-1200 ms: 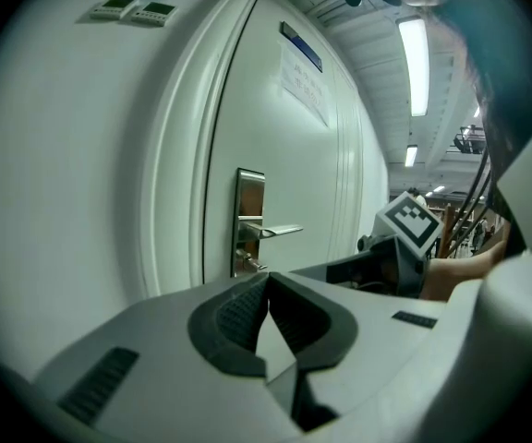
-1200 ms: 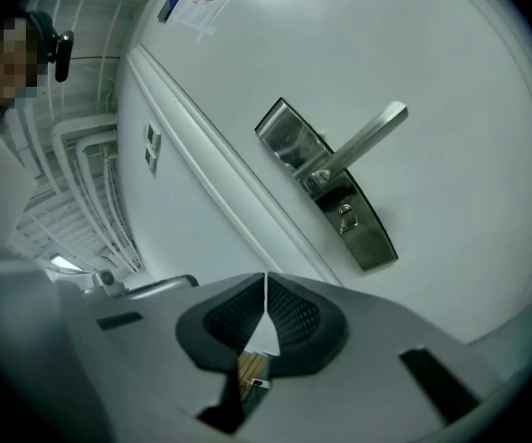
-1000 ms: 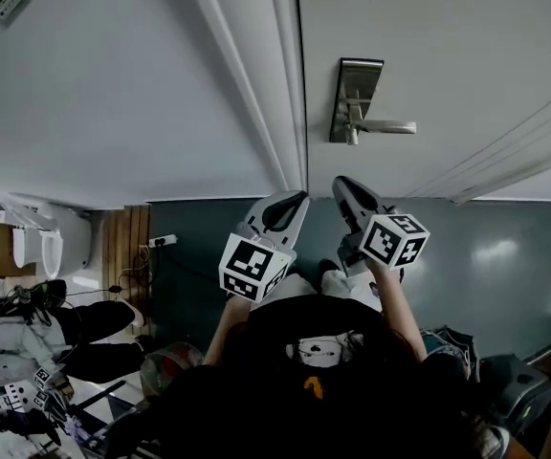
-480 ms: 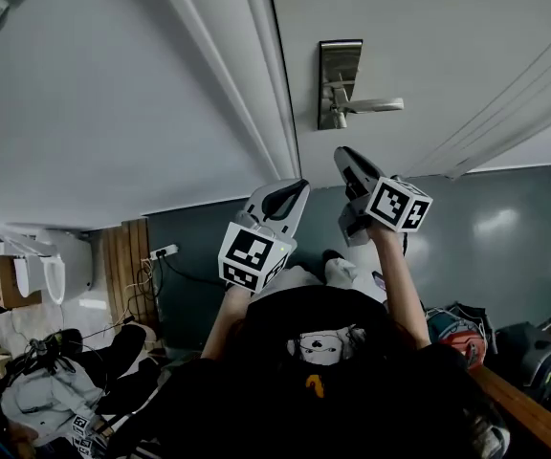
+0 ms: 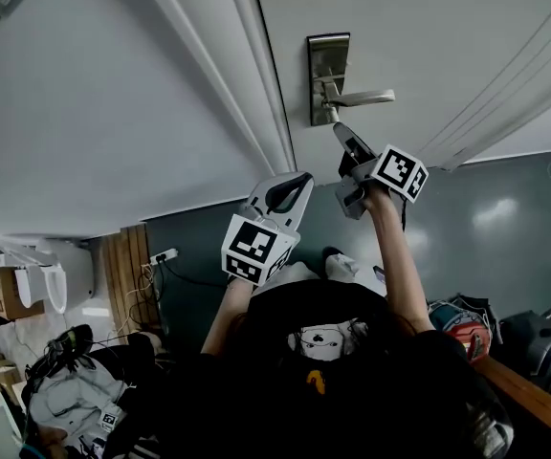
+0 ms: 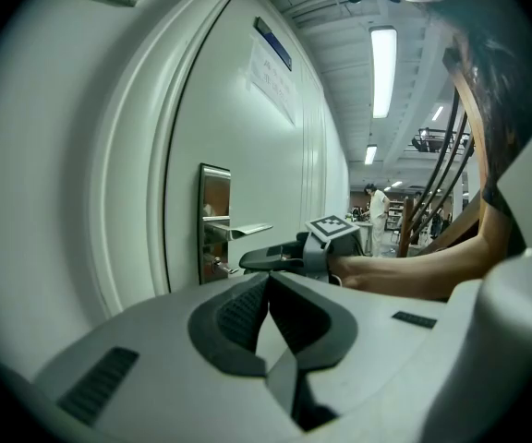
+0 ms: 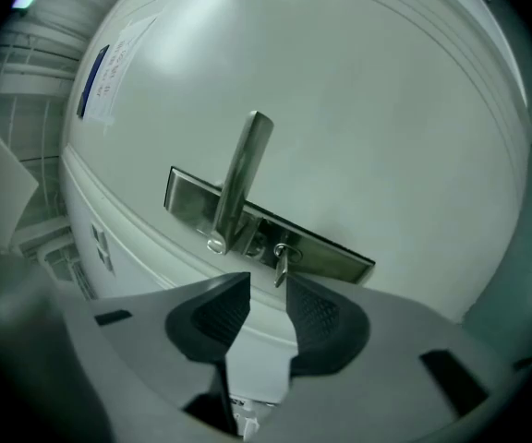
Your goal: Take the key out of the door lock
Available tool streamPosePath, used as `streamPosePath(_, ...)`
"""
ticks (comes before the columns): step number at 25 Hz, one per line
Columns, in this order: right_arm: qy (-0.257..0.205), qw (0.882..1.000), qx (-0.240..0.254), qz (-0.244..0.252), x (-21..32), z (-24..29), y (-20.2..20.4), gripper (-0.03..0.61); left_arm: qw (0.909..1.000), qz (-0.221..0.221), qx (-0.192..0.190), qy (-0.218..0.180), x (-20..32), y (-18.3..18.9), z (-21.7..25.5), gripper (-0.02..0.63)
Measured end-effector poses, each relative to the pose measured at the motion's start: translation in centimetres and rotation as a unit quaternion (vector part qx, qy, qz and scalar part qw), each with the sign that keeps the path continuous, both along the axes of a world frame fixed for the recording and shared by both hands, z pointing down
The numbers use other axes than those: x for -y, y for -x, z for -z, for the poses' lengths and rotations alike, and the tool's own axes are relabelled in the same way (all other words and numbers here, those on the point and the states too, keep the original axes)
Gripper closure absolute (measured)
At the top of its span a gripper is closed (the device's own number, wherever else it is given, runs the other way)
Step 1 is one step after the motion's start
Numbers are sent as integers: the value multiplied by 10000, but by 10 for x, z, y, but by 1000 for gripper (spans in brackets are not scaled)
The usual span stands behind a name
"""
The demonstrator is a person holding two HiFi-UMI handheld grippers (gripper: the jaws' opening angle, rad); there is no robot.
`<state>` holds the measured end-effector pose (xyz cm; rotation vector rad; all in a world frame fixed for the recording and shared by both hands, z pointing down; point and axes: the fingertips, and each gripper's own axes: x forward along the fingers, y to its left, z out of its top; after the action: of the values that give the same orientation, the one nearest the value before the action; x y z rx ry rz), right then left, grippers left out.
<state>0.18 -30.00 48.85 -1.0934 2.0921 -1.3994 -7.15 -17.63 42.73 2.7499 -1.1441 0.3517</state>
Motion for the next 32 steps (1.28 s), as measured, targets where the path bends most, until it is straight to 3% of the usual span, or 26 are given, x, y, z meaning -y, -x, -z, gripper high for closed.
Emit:
streamPosePath(11, 118, 9998, 147, -36, 28, -13, 7, 472, 9999, 60, 97, 53, 5, 2, -3, 606)
streamPosePath(14, 86, 9996, 245, -93, 35, -13, 9, 505, 9998, 75, 137, 102, 9, 3, -5, 606)
streamPosePath(22, 85, 9954, 936, -186, 42, -13, 12, 543, 9997, 82, 147, 168, 10, 5, -9, 606)
streamPosePath(32, 490, 9855, 1547, -494, 40, -18, 9, 554, 9996, 108, 148, 193, 7, 13, -13, 606)
